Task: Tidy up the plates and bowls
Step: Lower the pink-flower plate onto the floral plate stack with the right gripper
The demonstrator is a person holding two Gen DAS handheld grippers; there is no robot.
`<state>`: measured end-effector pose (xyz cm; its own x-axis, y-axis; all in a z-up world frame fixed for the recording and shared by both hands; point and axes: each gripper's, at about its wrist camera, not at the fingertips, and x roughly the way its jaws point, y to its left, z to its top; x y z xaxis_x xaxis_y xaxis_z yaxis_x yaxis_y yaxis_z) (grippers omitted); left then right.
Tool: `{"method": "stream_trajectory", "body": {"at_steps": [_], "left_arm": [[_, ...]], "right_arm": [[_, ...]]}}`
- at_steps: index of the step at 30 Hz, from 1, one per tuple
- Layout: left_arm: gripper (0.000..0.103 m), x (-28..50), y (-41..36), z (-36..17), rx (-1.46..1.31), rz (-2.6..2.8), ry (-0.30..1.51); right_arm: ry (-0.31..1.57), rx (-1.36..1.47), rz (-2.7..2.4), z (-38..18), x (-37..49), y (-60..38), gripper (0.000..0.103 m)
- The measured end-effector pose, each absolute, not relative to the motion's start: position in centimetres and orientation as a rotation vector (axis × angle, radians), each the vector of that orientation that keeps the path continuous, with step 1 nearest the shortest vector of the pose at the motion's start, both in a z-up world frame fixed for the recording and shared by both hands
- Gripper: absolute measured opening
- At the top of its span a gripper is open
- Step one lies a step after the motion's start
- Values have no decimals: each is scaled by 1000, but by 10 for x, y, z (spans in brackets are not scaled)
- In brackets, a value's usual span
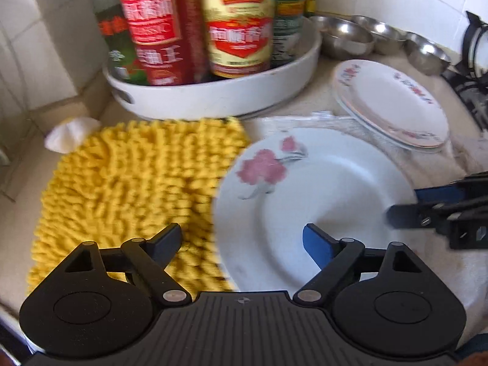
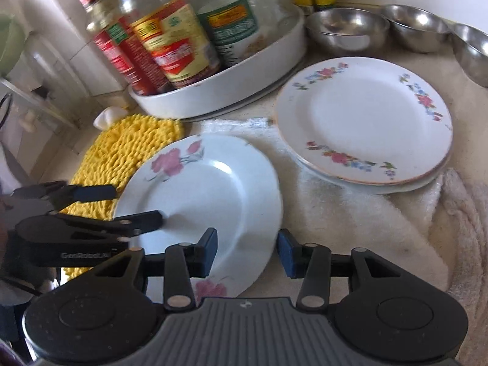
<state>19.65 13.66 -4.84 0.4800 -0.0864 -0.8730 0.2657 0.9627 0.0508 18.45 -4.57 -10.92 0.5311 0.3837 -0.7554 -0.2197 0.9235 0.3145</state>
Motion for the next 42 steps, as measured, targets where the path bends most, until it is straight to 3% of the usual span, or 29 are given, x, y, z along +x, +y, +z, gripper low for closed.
{"method": "stream_trajectory", "body": {"at_steps": [33, 34, 35, 36, 38, 39, 40, 42], "left_arm": [[85, 212, 47, -34, 247, -360, 1019], [84, 214, 43, -33, 252, -364, 1014], [58, 213, 40, -30, 233, -419, 999], [46, 213, 32, -26, 192, -510, 1024], [54, 208, 7, -19, 254, -555, 985], [69, 205, -4, -18, 323, -532, 937], [75, 205, -6, -18, 329, -520, 920], [71, 211, 8, -15, 231, -552, 938]], "right_arm": [[836, 353, 216, -75, 169, -125, 63], [828, 361, 220, -74, 170, -127, 63], [816, 382, 249, -72, 170, -129, 59], [807, 412, 281, -70, 172, -129, 57], [799, 365, 253, -65, 176, -122, 56], [789, 356, 237, -65, 179, -123, 56], [791, 380, 219, -68, 182, -131, 56], [796, 389, 164, -77, 184, -145, 55]]}}
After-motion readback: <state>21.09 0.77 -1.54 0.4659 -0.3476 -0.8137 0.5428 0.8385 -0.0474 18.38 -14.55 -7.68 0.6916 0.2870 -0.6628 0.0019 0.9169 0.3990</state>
